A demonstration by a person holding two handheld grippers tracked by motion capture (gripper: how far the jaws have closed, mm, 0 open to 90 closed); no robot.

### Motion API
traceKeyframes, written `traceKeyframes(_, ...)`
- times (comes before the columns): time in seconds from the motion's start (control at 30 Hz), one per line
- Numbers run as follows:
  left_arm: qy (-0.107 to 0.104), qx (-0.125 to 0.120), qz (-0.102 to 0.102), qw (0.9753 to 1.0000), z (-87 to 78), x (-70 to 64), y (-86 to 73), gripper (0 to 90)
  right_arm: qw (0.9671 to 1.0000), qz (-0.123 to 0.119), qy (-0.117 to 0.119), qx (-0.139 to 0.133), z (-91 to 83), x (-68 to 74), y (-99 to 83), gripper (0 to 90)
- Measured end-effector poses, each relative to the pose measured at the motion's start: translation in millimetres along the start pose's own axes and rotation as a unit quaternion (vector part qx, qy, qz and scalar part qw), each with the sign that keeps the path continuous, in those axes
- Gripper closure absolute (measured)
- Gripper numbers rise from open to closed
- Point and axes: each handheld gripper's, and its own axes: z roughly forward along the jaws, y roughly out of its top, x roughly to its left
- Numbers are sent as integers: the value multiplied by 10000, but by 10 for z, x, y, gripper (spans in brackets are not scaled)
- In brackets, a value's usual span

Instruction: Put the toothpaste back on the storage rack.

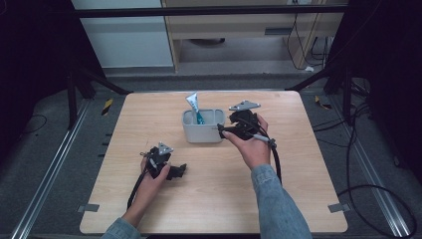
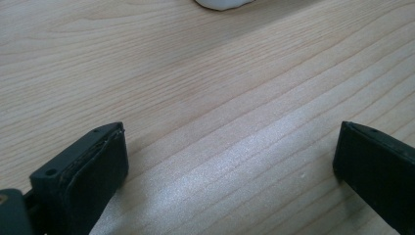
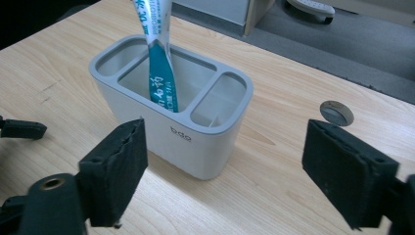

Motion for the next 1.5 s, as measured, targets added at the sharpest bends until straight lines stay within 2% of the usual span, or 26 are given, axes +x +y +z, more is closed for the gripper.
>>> traceKeyframes(0.1, -1, 2, 1, 10000, 0, 0, 0, 0, 10000, -10, -11, -15, -15, -34, -28, 110)
traceKeyframes(0.2, -1, 1, 1, 10000, 0, 0, 0, 0, 9999, -133, -51, -18, -55, -66, -63, 93)
traceKeyframes(0.27, -4, 0, -13, 10000, 1, -2, 0, 0, 9999, -86, -54, -40, -91, -91, -89, 83)
traceKeyframes(0.4, -10, -4, -4, 10000, -3, -3, -4, 0, 9997, -100, -202, 3, -159, -166, -180, 82)
traceKeyframes(0.57, -15, 19, 29, 10000, -9, 1, -7, 0, 9993, 1, -367, 53, -220, -269, -290, 81)
traceKeyframes(0.87, -16, 22, 27, 10000, -7, 2, -5, 0, 9984, 48, -538, 156, -304, -466, -447, 101)
traceKeyframes(1.2, -16, 22, 27, 10000, -7, 2, -5, 0, 9974, 49, -658, 278, -317, -596, -620, 102)
traceKeyframes(1.5, -16, 22, 28, 10000, -7, 2, -5, 0, 9958, 261, -734, 472, -261, -723, -831, 96)
